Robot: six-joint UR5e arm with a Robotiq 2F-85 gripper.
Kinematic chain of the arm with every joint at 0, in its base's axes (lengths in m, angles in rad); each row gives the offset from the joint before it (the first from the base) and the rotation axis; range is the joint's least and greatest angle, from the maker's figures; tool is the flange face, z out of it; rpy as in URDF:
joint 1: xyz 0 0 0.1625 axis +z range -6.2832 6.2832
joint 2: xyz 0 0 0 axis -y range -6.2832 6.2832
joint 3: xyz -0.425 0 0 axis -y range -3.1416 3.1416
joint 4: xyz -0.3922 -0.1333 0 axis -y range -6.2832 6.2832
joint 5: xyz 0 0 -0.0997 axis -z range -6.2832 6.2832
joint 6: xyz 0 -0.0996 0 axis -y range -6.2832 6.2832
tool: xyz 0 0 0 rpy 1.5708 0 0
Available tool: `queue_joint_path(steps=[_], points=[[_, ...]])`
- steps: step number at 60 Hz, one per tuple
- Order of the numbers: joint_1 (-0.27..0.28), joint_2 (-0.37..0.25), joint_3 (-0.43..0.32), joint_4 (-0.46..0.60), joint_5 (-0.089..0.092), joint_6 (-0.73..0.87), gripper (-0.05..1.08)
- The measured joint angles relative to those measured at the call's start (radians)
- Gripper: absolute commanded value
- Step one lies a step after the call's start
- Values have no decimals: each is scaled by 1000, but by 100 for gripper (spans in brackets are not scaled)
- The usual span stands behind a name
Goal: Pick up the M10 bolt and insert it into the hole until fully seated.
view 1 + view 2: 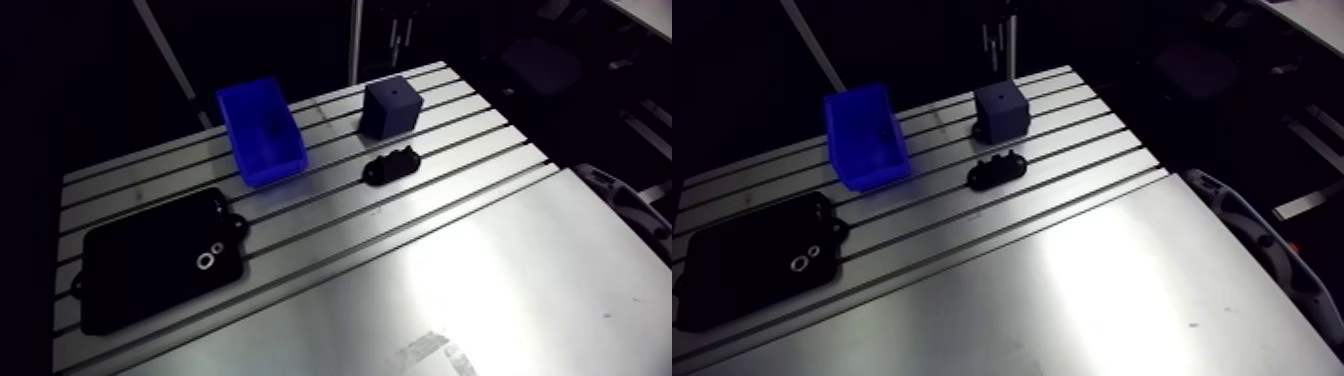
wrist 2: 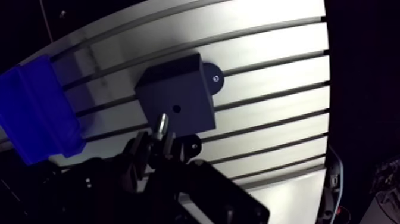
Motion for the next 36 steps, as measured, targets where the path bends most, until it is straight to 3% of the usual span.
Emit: queue_joint_path(steps=[36], points=[[1,2,23,-21,-6,2,108]])
